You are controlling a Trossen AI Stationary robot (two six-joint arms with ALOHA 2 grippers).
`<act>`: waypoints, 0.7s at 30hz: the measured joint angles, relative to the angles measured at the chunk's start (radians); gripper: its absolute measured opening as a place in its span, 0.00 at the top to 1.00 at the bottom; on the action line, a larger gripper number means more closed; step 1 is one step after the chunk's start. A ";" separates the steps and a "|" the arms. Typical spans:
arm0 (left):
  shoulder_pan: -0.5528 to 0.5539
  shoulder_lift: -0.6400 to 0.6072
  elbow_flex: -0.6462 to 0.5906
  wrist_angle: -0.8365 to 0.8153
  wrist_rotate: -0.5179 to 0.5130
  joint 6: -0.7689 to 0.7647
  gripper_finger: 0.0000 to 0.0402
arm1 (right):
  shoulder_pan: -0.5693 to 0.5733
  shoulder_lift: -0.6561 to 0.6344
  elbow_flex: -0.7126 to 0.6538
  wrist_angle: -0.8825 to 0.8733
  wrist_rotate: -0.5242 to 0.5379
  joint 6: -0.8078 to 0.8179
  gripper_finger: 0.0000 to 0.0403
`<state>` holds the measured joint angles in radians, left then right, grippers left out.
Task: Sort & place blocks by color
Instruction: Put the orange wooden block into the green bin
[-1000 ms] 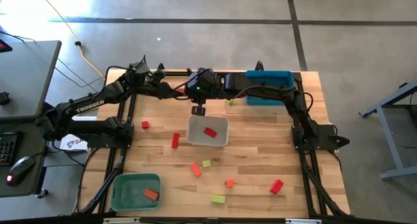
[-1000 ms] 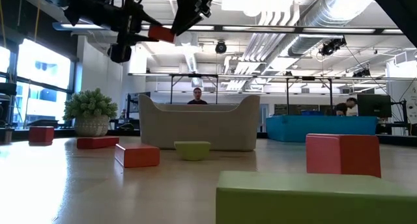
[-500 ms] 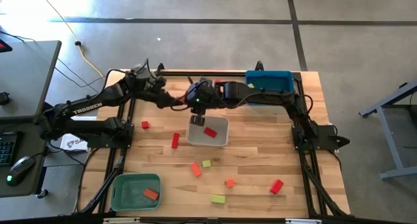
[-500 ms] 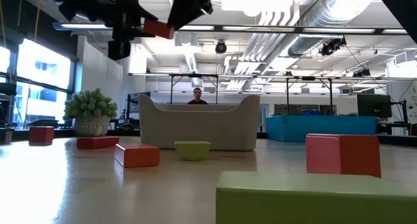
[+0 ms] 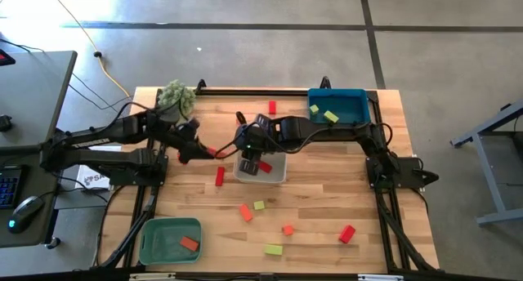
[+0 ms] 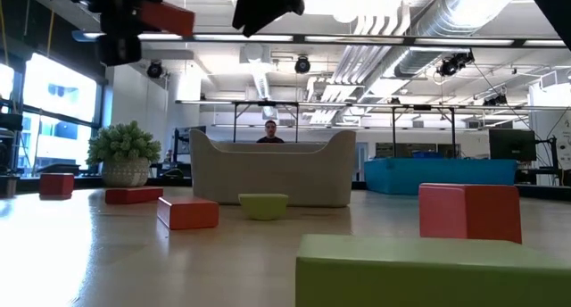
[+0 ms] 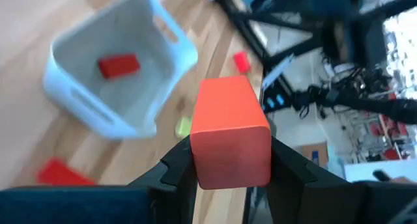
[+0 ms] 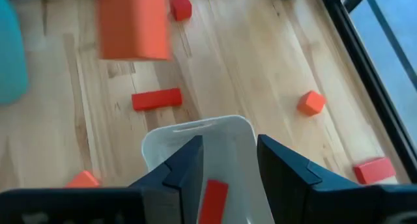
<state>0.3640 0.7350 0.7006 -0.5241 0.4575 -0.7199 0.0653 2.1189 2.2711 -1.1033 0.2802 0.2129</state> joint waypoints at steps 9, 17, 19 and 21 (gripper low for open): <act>-0.297 -0.041 0.000 -0.151 -0.196 -0.133 0.72 | 0.007 0.000 0.000 -0.120 -0.099 0.042 0.68; -0.598 -0.038 0.000 -0.263 -0.250 -0.342 0.72 | 0.015 0.000 0.000 -0.298 -0.293 0.045 0.68; -0.669 -0.037 0.000 -0.268 -0.266 -0.401 0.72 | 0.027 0.000 0.000 -0.332 -0.329 0.049 0.68; -0.735 -0.025 0.001 -0.269 -0.269 -0.437 0.72 | 0.042 0.000 0.000 -0.367 -0.343 0.049 0.68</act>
<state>-0.3711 0.7103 0.7011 -0.7933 0.1883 -1.1573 0.1073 2.1189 2.2711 -1.4705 -0.0624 0.2623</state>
